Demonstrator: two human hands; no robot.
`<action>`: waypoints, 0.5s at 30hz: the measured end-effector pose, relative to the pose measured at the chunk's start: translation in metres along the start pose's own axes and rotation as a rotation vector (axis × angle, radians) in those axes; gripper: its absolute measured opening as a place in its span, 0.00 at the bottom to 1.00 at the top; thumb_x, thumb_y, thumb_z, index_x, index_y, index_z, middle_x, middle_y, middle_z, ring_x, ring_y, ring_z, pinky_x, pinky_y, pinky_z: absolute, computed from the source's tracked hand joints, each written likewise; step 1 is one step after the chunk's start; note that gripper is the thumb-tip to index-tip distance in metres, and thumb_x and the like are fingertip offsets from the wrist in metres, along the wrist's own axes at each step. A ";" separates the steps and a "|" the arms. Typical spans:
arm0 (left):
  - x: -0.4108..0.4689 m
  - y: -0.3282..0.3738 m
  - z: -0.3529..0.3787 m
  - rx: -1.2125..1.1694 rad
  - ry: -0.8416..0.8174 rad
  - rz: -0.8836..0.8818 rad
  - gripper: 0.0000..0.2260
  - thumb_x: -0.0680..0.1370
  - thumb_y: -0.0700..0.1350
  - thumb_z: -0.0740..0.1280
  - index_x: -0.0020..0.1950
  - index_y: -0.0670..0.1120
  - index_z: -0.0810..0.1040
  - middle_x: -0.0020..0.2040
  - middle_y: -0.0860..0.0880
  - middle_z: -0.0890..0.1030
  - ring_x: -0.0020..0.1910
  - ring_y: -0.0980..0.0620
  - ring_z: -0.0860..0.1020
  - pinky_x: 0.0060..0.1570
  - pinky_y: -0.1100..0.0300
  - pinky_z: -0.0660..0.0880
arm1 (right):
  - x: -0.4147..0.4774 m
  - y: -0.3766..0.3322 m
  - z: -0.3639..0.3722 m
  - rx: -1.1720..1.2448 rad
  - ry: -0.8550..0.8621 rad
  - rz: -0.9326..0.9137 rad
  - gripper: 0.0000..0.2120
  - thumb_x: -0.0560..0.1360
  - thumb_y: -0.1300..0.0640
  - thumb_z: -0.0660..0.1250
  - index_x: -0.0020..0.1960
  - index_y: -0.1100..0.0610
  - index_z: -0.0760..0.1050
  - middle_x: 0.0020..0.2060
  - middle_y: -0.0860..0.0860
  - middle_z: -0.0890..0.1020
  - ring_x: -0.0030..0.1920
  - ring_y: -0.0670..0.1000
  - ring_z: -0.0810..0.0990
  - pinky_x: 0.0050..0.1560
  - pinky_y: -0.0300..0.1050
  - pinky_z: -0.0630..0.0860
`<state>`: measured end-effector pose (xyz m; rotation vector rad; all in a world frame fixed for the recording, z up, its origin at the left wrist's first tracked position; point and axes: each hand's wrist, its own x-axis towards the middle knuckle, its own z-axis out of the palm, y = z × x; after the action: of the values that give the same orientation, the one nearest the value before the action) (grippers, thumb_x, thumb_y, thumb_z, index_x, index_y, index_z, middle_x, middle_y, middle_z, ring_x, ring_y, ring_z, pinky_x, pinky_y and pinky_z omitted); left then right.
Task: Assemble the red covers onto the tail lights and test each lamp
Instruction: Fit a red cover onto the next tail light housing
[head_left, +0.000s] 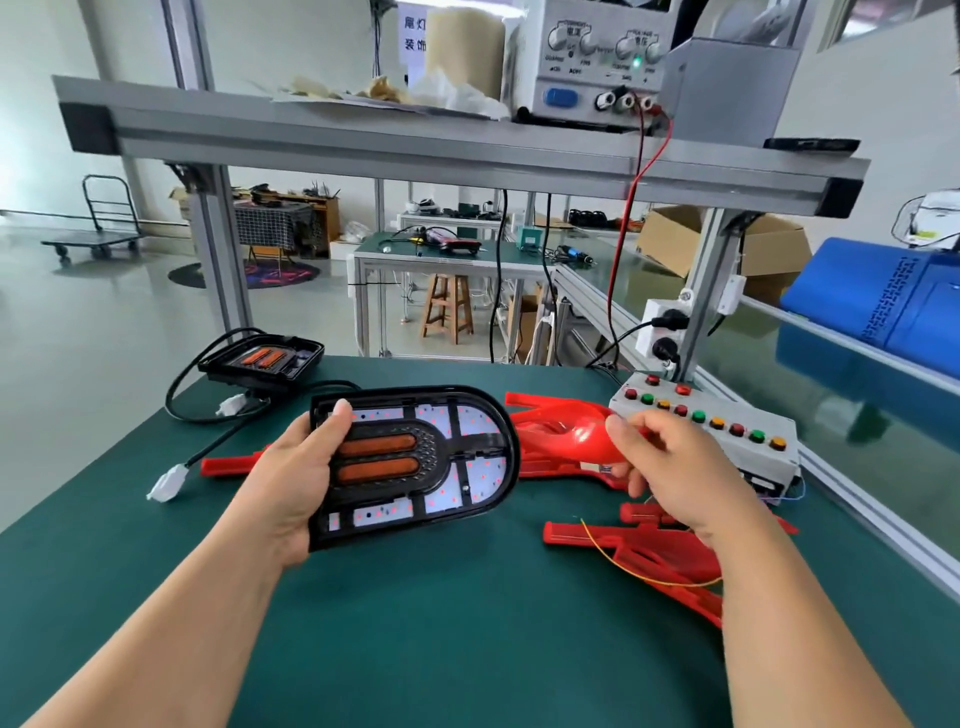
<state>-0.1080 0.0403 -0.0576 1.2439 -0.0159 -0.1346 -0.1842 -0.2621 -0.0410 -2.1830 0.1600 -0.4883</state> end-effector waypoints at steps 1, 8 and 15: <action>0.000 0.000 0.000 -0.007 0.003 0.001 0.11 0.78 0.55 0.67 0.54 0.50 0.78 0.45 0.43 0.86 0.39 0.41 0.85 0.31 0.47 0.80 | 0.000 0.000 -0.001 0.056 0.055 0.003 0.13 0.78 0.43 0.62 0.44 0.52 0.76 0.28 0.47 0.82 0.25 0.44 0.77 0.30 0.35 0.71; 0.002 0.002 0.000 -0.016 -0.051 -0.032 0.12 0.79 0.56 0.64 0.55 0.49 0.77 0.46 0.42 0.86 0.40 0.40 0.85 0.33 0.43 0.79 | -0.001 -0.003 -0.010 0.791 -0.018 0.014 0.21 0.72 0.41 0.64 0.45 0.60 0.78 0.27 0.52 0.76 0.25 0.47 0.69 0.25 0.36 0.64; 0.000 -0.004 0.009 0.031 -0.140 -0.041 0.14 0.80 0.57 0.62 0.58 0.49 0.75 0.48 0.40 0.85 0.43 0.39 0.85 0.35 0.44 0.80 | -0.014 -0.025 0.052 0.308 -0.451 -0.035 0.16 0.69 0.36 0.62 0.35 0.47 0.75 0.26 0.46 0.75 0.25 0.45 0.68 0.29 0.35 0.66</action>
<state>-0.1089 0.0304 -0.0589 1.2641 -0.1141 -0.2575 -0.1774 -0.2048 -0.0539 -1.9369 -0.1883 -0.0250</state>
